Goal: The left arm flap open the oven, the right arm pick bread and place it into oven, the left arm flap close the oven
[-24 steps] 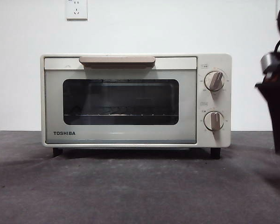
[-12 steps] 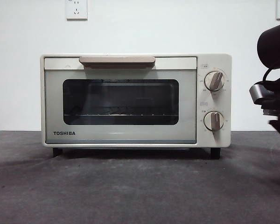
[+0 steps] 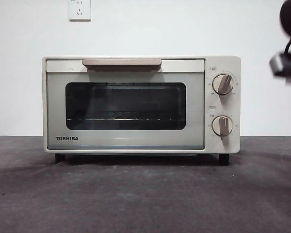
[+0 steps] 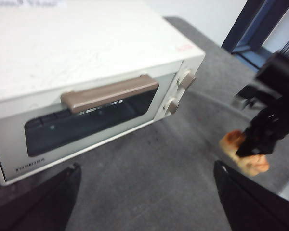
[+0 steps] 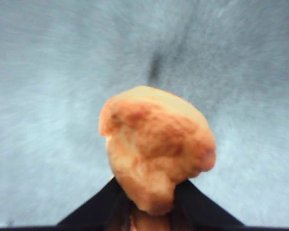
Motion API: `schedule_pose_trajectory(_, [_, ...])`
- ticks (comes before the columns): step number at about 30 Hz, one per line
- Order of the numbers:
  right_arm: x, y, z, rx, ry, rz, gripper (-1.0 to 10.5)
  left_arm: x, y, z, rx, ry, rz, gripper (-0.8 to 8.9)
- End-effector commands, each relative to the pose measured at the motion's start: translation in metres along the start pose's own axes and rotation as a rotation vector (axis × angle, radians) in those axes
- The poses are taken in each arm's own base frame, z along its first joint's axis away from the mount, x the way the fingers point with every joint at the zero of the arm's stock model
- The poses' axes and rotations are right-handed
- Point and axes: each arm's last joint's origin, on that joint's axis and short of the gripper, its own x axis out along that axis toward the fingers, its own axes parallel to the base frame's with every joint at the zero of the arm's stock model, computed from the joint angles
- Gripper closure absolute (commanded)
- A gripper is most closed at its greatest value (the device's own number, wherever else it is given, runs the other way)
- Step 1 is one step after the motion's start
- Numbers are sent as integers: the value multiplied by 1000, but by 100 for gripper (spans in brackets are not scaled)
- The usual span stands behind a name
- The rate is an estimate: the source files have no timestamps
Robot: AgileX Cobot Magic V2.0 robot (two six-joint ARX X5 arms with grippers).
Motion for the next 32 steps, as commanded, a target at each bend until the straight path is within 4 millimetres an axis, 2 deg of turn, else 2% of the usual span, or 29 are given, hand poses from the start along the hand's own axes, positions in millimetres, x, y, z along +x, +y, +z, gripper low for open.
schedule_pose_trajectory(1, [-21,2,-7,-5,-75,29,886,7,1,6,5,20,0,386])
schedule_pose_trajectory(3, [-32,3,-15,-13,-125,61,886,15,4,7,-9,55,6,410])
schedule_pose_trajectory(5, [-45,3,-24,-24,-192,98,886,24,6,10,-22,90,11,478])
schedule_pose_trajectory(13, [-91,1,-59,-57,-518,204,886,69,16,42,14,233,20,802])
schedule_pose_trajectory(18, [-111,2,-79,-76,-667,316,886,101,20,68,109,267,-1,806])
schedule_pose_trajectory(21, [-117,1,-89,-54,-711,365,886,122,22,77,189,287,-21,806])
schedule_pose_trajectory(26, [-123,-1,-100,-42,-756,392,886,150,29,79,245,325,-35,806])
schedule_pose_trajectory(32, [-125,-2,-106,-41,-775,399,886,173,38,73,255,340,-37,806])
